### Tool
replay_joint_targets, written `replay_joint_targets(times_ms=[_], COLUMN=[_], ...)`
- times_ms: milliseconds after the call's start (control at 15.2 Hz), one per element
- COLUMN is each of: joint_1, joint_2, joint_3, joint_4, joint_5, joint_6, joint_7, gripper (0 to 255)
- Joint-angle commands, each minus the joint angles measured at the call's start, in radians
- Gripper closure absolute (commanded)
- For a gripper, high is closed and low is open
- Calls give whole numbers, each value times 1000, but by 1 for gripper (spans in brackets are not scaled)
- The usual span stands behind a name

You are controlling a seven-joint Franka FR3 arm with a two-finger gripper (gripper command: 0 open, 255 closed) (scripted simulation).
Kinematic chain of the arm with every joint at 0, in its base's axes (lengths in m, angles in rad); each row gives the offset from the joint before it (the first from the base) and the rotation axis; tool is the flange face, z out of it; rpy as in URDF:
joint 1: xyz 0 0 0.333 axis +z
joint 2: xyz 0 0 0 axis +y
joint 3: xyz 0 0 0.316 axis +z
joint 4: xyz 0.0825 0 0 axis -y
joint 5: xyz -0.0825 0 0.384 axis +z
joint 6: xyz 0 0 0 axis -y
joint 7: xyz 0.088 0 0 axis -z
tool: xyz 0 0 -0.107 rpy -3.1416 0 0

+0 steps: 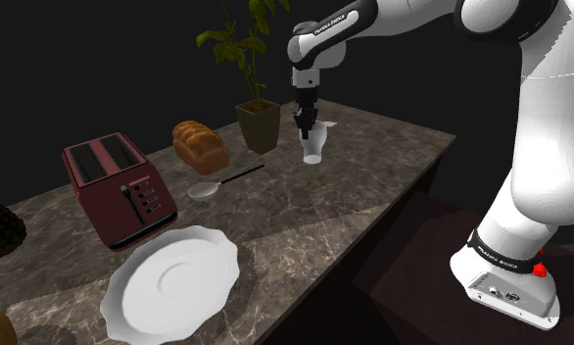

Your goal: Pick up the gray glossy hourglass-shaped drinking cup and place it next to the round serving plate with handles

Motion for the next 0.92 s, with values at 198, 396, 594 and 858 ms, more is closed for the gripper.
replay_joint_targets(times_ms=[198,396,594,858], joint_1=[0,-1,-1,-2], joint_2=[-4,-16,-27,-38], joint_3=[0,-1,-2,-2], joint_4=[7,31,57,95], joint_5=[-1,-3,-6,-8], joint_6=[-12,-47,-83,-132], joint_7=[2,7,12,19], gripper=[255,255,255,255])
